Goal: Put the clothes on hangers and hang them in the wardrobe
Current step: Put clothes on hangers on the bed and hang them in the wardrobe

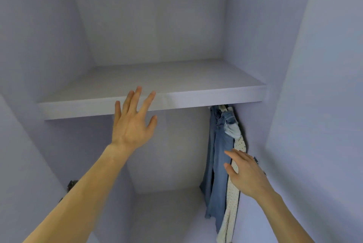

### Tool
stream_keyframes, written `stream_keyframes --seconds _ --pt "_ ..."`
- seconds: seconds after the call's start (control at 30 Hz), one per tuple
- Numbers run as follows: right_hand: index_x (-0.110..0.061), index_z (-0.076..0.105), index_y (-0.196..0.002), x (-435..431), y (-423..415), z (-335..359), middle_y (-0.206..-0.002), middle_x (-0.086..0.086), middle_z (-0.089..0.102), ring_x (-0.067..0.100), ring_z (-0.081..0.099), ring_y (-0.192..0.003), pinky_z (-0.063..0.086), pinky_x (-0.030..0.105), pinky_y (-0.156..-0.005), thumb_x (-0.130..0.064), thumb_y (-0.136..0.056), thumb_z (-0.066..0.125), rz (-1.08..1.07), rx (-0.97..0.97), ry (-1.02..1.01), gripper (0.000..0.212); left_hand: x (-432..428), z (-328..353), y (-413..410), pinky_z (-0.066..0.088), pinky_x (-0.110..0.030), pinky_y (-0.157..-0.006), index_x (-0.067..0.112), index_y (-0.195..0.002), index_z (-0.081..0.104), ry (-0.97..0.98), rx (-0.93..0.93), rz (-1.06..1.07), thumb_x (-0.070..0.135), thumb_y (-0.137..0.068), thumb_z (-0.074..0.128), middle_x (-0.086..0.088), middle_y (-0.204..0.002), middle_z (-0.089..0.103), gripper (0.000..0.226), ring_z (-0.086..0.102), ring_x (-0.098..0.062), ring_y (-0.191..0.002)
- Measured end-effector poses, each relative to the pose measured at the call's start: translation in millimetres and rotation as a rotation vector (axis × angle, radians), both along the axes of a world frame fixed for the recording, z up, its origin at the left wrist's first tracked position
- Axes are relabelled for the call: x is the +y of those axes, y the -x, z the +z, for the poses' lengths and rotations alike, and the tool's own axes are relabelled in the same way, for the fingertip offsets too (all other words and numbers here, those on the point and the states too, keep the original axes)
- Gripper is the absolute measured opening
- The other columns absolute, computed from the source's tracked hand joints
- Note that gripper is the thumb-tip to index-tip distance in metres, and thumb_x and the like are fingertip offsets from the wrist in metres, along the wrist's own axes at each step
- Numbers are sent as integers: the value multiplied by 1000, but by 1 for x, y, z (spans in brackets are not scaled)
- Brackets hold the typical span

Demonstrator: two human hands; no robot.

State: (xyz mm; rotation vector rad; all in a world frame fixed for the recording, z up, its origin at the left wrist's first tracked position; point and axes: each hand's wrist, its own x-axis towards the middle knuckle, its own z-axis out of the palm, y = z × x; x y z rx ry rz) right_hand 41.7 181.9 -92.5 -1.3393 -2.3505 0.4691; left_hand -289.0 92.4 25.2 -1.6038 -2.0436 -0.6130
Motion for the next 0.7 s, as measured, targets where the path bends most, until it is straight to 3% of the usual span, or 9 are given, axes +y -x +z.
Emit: stream_keyframes --seconds 0.1,0.23,0.33,0.43,0.53,0.7 --pt "-23 26 -155 44 12 5 -159 0 31 21 32 -143 27 31 -114 -39 -101 48 -53 56 38 60 33 -12 7 10 -57 -122 39 -158 9 0 -23 21 57 -98 24 0 -167 8 65 6 -24 -154" --pt "-15 18 -156 113 34 2 -157 10 30 29 36 -139 33 37 -113 -37 -98 54 -140 111 101 72 59 -37 11 7 -58 -122 35 -159 13 -117 19 92 56 -99 27 -2 -167 8 65 3 -25 -154" --pt "-11 20 -153 160 51 -3 -155 15 32 37 40 -132 40 43 -107 -39 -95 54 -195 1 86 72 72 -47 15 4 -60 -121 34 -159 14 -221 62 124 54 -99 31 -5 -165 14 66 4 -26 -154" --pt "-5 25 -149 191 70 -5 -147 20 39 41 43 -128 44 45 -101 -39 -96 50 -259 -126 31 68 82 -54 19 2 -59 -121 35 -158 12 -279 101 144 54 -98 35 -6 -165 14 67 3 -25 -154" --pt "-2 38 -138 210 89 1 -133 23 51 43 53 -118 50 46 -92 -37 -99 46 -334 -81 6 54 89 -57 22 -1 -58 -121 37 -158 9 -306 124 166 56 -98 35 -5 -164 12 68 1 -23 -153" --pt "-6 48 -120 236 115 1 -117 19 61 39 62 -100 50 39 -82 -39 -100 45 -276 2 197 39 98 -62 31 6 -60 -118 35 -156 21 -369 194 197 58 -97 38 -4 -160 15 66 6 -23 -151"
